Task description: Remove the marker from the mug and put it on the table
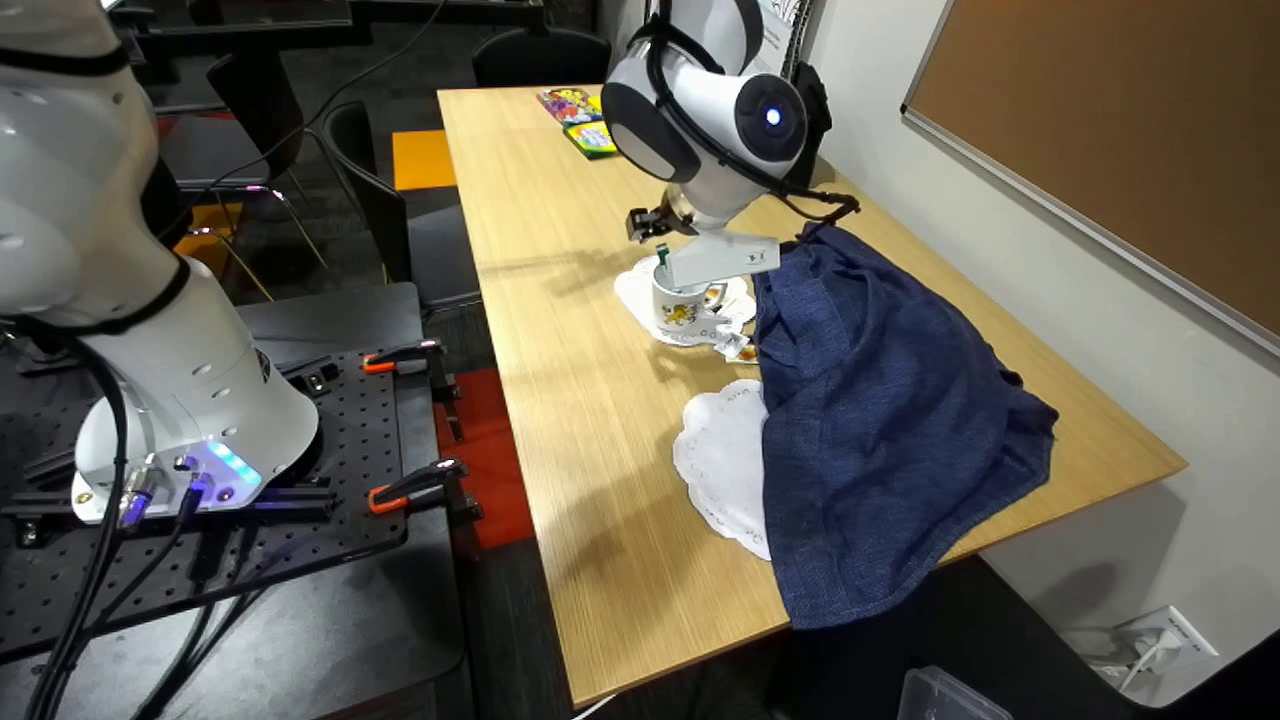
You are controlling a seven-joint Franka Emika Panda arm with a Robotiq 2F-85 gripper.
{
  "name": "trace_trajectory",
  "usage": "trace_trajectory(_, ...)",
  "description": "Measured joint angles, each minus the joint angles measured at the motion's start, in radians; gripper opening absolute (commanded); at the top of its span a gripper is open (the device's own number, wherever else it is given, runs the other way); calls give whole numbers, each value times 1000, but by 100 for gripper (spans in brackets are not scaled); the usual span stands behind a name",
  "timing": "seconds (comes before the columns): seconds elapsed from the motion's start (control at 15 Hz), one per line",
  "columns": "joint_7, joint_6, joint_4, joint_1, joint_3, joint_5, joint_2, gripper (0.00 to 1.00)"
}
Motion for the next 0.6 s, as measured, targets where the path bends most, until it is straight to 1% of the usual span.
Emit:
trace_trajectory(0.13, -9, 13, 15, 0, 2, 0, 23, 44)
trace_trajectory(0.27, -10, 22, 28, 0, 6, 0, 43, 42)
trace_trajectory(0.4, -10, 28, 39, 0, 12, 0, 60, 50)
trace_trajectory(0.47, -10, 30, 43, -1, 15, -1, 66, 51)
trace_trajectory(0.53, -10, 33, 47, -1, 17, -1, 72, 54)
trace_trajectory(0.6, -10, 35, 49, -1, 19, -1, 78, 54)
